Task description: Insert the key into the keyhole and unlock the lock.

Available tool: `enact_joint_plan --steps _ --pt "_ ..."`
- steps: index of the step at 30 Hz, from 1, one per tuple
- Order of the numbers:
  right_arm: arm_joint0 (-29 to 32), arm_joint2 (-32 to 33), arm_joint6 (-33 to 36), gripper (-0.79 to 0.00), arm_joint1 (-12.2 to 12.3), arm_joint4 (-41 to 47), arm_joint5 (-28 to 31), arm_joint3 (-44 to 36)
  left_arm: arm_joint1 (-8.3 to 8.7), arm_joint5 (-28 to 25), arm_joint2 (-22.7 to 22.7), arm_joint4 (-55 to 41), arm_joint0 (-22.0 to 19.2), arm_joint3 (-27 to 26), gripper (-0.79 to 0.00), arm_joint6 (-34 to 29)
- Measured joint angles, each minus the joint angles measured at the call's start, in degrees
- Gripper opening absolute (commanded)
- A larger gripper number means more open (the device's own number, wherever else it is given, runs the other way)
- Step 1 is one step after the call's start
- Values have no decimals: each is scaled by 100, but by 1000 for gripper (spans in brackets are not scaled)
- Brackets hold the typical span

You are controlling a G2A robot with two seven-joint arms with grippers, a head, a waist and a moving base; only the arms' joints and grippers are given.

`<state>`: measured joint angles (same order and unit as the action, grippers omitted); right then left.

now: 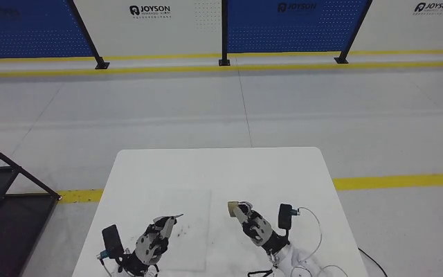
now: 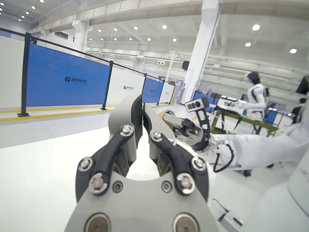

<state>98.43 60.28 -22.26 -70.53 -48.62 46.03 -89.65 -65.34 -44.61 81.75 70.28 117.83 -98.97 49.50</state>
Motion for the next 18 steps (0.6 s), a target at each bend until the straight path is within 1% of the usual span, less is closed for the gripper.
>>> enact_joint_plan --steps 2,3,5,9,18 --pt "-163 -57 64 -785 1 210 509 162 -19 -60 -128 -160 -130 102 -785 13" --pt "-278 -79 123 -785 4 290 834 261 -30 -171 -230 -258 -205 179 -785 26" --pt "-326 -86 150 -785 6 308 1118 299 -35 -325 -323 -349 -297 292 -785 -14" --pt "-311 -83 144 -785 6 297 937 288 -35 -339 -326 -351 -305 307 -785 -27" --pt "-319 -110 182 -785 1 320 899 278 -44 -292 -328 -396 -327 270 -785 -16"
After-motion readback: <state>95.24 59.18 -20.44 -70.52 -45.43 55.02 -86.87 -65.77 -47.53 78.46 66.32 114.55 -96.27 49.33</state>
